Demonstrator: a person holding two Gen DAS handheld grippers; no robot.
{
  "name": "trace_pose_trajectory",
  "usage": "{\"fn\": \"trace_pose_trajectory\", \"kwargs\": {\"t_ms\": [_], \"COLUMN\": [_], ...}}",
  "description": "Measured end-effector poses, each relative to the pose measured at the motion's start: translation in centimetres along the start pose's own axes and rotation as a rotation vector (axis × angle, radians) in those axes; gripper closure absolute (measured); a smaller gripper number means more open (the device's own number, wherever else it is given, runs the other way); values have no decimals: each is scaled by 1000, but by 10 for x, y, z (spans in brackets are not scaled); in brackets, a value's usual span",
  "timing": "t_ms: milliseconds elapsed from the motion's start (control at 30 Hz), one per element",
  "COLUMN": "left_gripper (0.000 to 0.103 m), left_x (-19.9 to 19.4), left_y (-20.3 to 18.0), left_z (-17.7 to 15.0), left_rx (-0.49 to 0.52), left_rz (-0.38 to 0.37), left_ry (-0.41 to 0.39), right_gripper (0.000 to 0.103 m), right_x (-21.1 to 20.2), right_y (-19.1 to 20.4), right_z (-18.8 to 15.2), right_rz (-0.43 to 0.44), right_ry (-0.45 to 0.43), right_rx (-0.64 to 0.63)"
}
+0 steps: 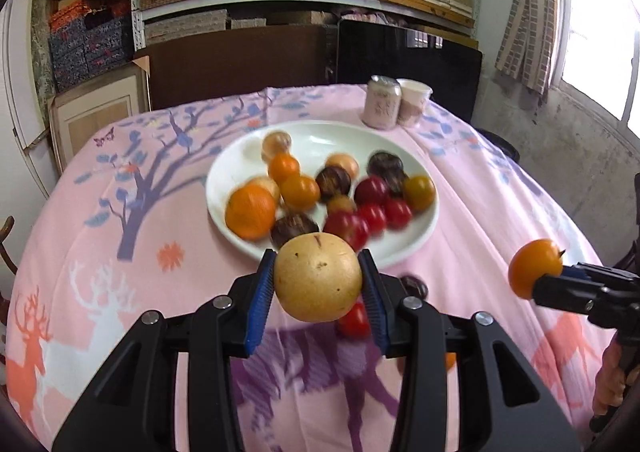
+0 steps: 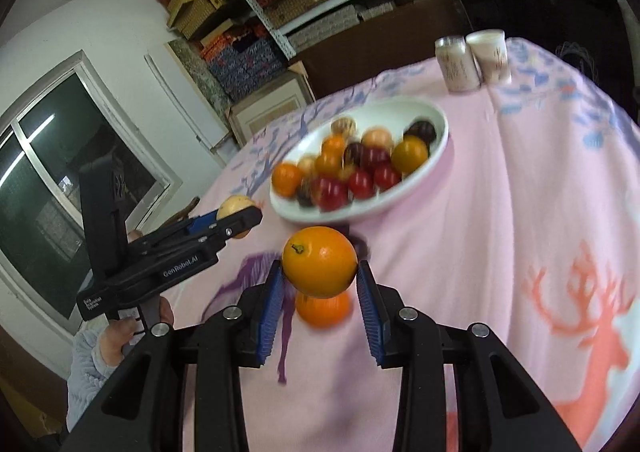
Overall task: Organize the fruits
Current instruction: 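Carry both fruits onto the white plate and open both tools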
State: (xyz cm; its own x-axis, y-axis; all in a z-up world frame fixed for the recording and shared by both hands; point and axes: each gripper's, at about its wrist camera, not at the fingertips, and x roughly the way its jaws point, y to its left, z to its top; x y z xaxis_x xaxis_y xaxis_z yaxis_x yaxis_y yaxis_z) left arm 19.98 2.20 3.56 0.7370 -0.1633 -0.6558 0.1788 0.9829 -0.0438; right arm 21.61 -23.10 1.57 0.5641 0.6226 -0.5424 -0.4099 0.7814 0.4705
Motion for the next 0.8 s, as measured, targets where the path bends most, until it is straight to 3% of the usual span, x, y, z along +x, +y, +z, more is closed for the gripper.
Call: {"fn": "trace_pose_trajectory", "kwargs": {"t_ms": [367, 533, 800], "left_gripper": [63, 63, 62], "left_x": [82, 123, 153], "left_y": [21, 36, 43], "left_z": [71, 94, 108], "left_rx": [10, 2, 17], "left_rz": [83, 109, 115], "left_ry": [5, 10, 11], "right_gripper": [66, 66, 66], "right_x": [75, 112, 144], "right_y": [-22, -33, -38], "right_z": [98, 115, 120], "right_rz": [-107, -135, -156], "right_ry": [-22, 2, 31], "right_rx": [-41, -51, -77]}}
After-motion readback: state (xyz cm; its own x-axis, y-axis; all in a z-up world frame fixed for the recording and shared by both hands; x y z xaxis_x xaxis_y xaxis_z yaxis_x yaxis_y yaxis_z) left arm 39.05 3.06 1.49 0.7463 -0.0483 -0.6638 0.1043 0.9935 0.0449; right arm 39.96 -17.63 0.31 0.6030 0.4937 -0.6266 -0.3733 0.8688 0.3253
